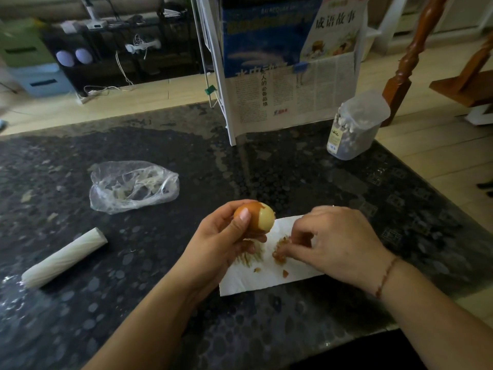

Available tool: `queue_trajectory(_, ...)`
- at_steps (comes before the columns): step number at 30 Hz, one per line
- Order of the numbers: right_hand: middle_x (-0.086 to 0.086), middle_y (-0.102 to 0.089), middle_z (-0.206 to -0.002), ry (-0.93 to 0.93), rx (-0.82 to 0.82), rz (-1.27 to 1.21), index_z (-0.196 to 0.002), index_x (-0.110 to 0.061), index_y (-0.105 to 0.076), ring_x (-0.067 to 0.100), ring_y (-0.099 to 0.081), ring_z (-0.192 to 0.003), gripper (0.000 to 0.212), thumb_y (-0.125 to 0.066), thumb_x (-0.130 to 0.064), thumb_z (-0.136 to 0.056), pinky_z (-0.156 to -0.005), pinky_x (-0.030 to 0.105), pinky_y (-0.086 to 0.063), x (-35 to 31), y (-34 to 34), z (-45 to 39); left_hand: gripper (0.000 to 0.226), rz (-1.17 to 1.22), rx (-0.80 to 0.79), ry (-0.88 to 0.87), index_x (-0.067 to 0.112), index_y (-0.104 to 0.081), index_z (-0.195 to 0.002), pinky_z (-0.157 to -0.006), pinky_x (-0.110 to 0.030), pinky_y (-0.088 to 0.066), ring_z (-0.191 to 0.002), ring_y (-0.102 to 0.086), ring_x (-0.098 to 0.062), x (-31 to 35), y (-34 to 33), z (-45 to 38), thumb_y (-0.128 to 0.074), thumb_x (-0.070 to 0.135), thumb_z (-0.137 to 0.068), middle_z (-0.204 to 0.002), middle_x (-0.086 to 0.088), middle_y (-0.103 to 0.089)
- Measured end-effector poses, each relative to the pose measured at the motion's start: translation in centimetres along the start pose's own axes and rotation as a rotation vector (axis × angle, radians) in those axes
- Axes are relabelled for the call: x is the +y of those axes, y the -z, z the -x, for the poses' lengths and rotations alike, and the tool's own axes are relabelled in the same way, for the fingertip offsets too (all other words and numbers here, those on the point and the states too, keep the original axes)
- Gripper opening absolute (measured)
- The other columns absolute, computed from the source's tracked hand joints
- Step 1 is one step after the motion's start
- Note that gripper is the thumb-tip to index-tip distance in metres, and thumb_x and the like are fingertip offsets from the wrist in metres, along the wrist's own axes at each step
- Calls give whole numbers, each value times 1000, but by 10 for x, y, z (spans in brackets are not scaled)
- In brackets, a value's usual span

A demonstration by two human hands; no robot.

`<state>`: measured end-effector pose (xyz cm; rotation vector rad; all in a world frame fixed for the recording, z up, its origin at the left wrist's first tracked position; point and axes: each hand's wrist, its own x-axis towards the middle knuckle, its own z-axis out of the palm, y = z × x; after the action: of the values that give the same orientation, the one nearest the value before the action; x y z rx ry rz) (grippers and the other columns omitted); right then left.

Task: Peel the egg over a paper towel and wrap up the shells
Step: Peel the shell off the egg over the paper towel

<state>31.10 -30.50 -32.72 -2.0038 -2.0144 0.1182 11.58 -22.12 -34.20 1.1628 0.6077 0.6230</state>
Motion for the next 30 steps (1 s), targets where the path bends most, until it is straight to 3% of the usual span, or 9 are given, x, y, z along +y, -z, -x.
queue_trajectory(4,-23,-55,-73,55,59,-83,-91,-40,-61,-2,-49,-70,26,-50,-58,-77,-61,27,-48,-1,2,3,42,11,-7,-10,23,-68,-115,-63,-27,-53,-72,-63,-19,-1,-4,-2,-63,46,-81,-98,-7,-70)
queue_trajectory(6,-17,-59,-70,54,75,-112,-89,-39,-64,1,-52,-67,28,-49,-60,-78,-60,31,-49,-2,4,4,41,11,-8,3,23,-68,-114,-58,-27,-51,-66,-60,-18,-2,-5,-3,-55,51,-87,-91,-7,-68)
queue_trajectory(9,-21,-64,-83,129,121,-151,-89,-34,-68,-2,-54,-76,9,-66,-38,-81,-66,30,-52,-4,3,6,50,-5,4,81,20,-71,-109,-53,-26,-46,-59,-56,-13,0,-6,-4,-45,57,-88,-79,-3,-66)
queue_trajectory(12,-20,-66,-83,129,270,-327,-91,-31,-69,3,-60,-75,10,-64,-38,-86,-64,16,-47,-4,4,5,54,-43,-23,210,22,-71,-110,-54,-26,-41,-57,-50,-13,3,-6,-6,-42,62,-88,-79,-5,-58)
queue_trajectory(16,-19,-68,-92,137,290,-488,-108,-30,-70,2,-63,-81,26,-60,-44,-89,-64,3,-40,-11,4,2,47,101,-160,297,17,-67,-122,-58,-30,-33,-62,-43,-18,7,-3,-6,-42,39,-89,-83,-11,-51)
queue_trajectory(19,-12,-71,-96,153,283,-547,-106,-22,-74,1,-65,-84,30,-65,-41,-85,-69,7,-45,-13,-1,1,51,123,-217,300,15,-65,-123,-58,-30,-30,-61,-41,-18,7,-3,-5,-38,32,-83,-78,-10,-54)
queue_trajectory(26,-4,-75,-96,207,343,-458,-104,-14,-75,0,-67,-83,19,-69,-21,-88,-72,8,-48,-10,-1,2,40,131,-201,293,15,-62,-118,-54,-27,-29,-55,-37,-14,1,-4,-5,-38,38,-97,-70,-6,-49)
queue_trajectory(30,4,-76,-94,310,414,-323,-112,-10,-71,13,-72,-81,25,-68,-6,-87,-70,26,-57,-11,-3,2,39,112,-208,288,17,-65,-112,-52,-24,-31,-53,-38,-12,1,-2,-5,-50,46,-91,-65,-2,-51)
